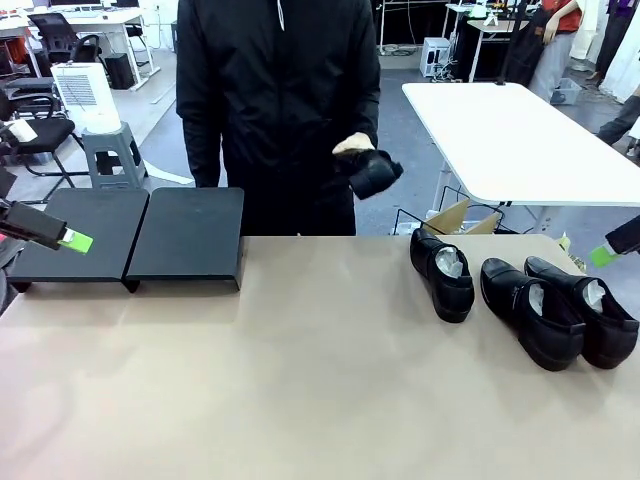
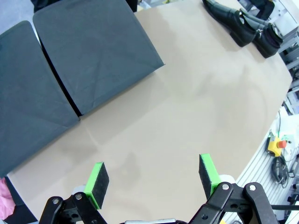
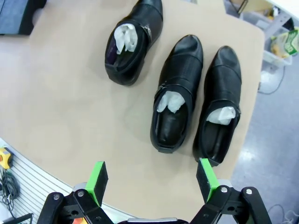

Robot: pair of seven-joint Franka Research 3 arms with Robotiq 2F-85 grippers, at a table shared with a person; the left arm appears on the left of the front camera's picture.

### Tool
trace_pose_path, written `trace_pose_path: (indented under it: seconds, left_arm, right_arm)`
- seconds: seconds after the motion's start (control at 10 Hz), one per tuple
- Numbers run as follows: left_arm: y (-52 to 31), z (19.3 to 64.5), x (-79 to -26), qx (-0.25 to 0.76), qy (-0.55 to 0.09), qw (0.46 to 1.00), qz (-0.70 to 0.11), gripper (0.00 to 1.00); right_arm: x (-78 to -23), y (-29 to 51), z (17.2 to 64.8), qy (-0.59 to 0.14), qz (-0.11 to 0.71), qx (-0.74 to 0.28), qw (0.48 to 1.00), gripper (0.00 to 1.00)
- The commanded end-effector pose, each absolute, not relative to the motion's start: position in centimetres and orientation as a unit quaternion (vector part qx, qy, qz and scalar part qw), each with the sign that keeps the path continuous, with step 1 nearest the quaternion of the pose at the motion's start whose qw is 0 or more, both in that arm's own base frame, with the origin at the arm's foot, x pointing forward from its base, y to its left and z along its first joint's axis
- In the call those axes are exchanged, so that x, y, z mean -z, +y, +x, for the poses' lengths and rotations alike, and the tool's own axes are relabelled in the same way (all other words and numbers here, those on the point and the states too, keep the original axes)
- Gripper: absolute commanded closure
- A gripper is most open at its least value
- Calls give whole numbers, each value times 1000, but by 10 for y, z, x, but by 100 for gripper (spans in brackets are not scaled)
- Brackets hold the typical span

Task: Organize the shoes by placing them on the stand.
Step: Pick up one Shoe and place it in the middle of the table.

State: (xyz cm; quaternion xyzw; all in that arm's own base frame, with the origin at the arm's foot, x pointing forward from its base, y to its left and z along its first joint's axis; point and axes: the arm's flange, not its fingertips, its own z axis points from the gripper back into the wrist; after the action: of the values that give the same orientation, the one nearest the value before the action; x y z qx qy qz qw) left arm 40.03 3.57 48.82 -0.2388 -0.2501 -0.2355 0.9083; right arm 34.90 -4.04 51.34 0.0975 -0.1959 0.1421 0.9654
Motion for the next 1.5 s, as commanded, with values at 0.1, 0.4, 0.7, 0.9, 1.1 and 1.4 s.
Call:
trace_pose_path:
  seconds: [0.1,0.4,0.7,0.9,1.1,1.4]
  left_arm:
    - [37,401,-488,241,-256,903,-248,0]
    - [37,401,-488,241,-256,903,-248,0]
    - [37,401,-488,241,-256,903,-248,0]
    - [37,401,-488,241,-256,903,-248,0]
    - [37,401,-488,241,-256,903,-248,0]
    - [37,401,-488,241,-256,903,-248,0]
  right_arm:
    - [-513,-40,349,-196,97,-142,965,0]
    - [-493,9,372,-134,17,-159,978,0]
    - [-474,25,396,-97,-5,-152,984,0]
    - [-478,21,373,-124,19,-170,977,0]
    - [-472,25,382,-111,12,-166,980,0]
    - [-437,-8,432,-67,17,-89,994,0]
